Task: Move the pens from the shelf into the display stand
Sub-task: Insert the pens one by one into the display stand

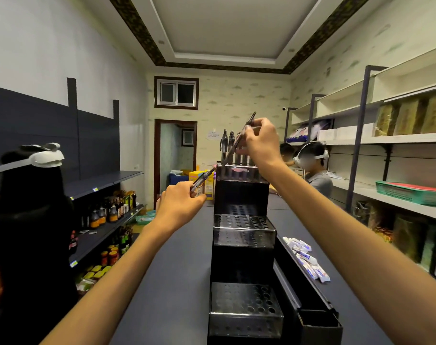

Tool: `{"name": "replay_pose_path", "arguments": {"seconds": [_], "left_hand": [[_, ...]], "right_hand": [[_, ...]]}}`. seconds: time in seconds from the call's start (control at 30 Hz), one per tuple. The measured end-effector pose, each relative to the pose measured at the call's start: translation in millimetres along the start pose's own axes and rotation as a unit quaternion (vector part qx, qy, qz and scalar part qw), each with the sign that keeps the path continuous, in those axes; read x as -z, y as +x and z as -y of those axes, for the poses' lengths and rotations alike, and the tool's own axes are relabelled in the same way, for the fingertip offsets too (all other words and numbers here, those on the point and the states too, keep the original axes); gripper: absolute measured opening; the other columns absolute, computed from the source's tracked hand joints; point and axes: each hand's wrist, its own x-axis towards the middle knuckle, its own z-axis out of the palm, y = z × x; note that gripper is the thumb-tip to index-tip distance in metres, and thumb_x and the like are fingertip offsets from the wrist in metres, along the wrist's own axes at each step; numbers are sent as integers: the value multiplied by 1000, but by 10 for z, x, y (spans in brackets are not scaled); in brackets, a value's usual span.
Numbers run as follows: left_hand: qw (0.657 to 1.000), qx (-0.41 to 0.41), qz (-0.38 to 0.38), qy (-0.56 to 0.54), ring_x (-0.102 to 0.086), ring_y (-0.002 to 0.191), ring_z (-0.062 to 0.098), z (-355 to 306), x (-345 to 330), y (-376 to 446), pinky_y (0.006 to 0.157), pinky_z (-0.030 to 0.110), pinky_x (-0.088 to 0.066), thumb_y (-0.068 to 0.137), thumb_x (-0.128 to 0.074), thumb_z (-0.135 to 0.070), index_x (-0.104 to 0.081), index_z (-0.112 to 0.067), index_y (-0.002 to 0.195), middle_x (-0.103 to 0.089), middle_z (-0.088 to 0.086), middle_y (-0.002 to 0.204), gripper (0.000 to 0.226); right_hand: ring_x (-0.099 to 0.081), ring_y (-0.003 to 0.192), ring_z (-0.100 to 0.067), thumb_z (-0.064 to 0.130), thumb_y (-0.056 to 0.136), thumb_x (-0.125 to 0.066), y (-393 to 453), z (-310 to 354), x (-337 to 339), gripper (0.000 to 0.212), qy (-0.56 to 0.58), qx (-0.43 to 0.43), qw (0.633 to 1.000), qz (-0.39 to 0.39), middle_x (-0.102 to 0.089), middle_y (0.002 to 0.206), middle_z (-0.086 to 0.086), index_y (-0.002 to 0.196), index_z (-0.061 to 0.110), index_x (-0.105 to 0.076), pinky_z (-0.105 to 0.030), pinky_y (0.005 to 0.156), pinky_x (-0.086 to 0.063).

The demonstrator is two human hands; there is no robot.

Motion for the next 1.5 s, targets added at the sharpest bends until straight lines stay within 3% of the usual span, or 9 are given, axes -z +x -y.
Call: {"name": "replay_pose_path", "arguments": {"seconds": [0.1,0.23,0.37,0.47,0.6,0.8,1.3,1.43,1.5], "left_hand": [[1000,-10,2,11,-54,67,20,33,30,-7,57,29,-34,92,-64,-39,-45,-27,63,-53,-9,63,37],[1000,-13,8,15,-61,75,29,33,83,-5,64,36,-47,92,-64,-40,-48,-26,65,-60,0,71,35],[1000,-17,7,16,-60,73,25,49,89,-2,61,33,-45,93,-64,-40,-48,-26,66,-59,-3,69,34],[1000,-21,13,10,-59,71,22,40,67,-12,59,31,-44,94,-63,-39,-50,-26,69,-58,-5,69,32],[1000,-20,17,7,-62,75,28,32,55,-27,67,39,-52,94,-63,-37,-52,-23,69,-62,2,73,31],[1000,-18,17,-1,-57,68,21,62,52,-18,60,31,-44,95,-63,-38,-49,-26,69,-57,-4,69,32],[999,-36,9,4,-54,68,11,-25,4,-35,57,28,-39,94,-63,-37,-46,-28,78,-53,-14,71,25],[999,-32,6,17,-60,81,23,-74,13,-34,70,37,-53,93,-63,-38,-50,-29,95,-61,-4,84,16],[1000,-23,3,21,-61,82,24,-102,4,-30,73,39,-54,92,-63,-38,-49,-27,95,-62,-3,86,18]], "right_hand": [[-71,95,-30,9,98,-61,86,59,-6,23,-76,43,996,-14,-68,108,-17,120,2,-56,-46,82,-61],[-68,96,-24,9,97,-65,146,74,-6,30,-156,100,982,-21,-70,109,-15,125,2,-58,-21,76,-54],[-69,100,-31,9,98,-64,193,56,-32,32,-167,83,982,15,-69,111,-18,127,1,-58,-44,87,-60],[-69,98,-33,8,98,-64,197,37,-69,30,-176,74,981,32,-69,109,-19,126,1,-59,-49,86,-59],[-71,92,-33,11,96,-67,183,-34,-116,27,-190,45,979,51,-72,104,-19,120,0,-64,-48,86,-59],[-72,85,-36,15,93,-69,186,-166,-124,21,-239,13,969,67,-74,85,-22,90,-5,-73,-50,86,-58],[-71,93,-27,23,92,-74,90,-224,-152,22,-292,30,951,94,-76,94,-15,96,3,-79,-37,91,-56],[-70,88,-24,18,91,-73,-42,-218,-90,13,-294,85,951,33,-76,89,-11,91,6,-78,-28,79,-51],[-72,82,-24,19,91,-71,-108,-202,-70,16,-236,54,969,49,-76,83,-10,89,5,-77,-32,78,-57]]}}
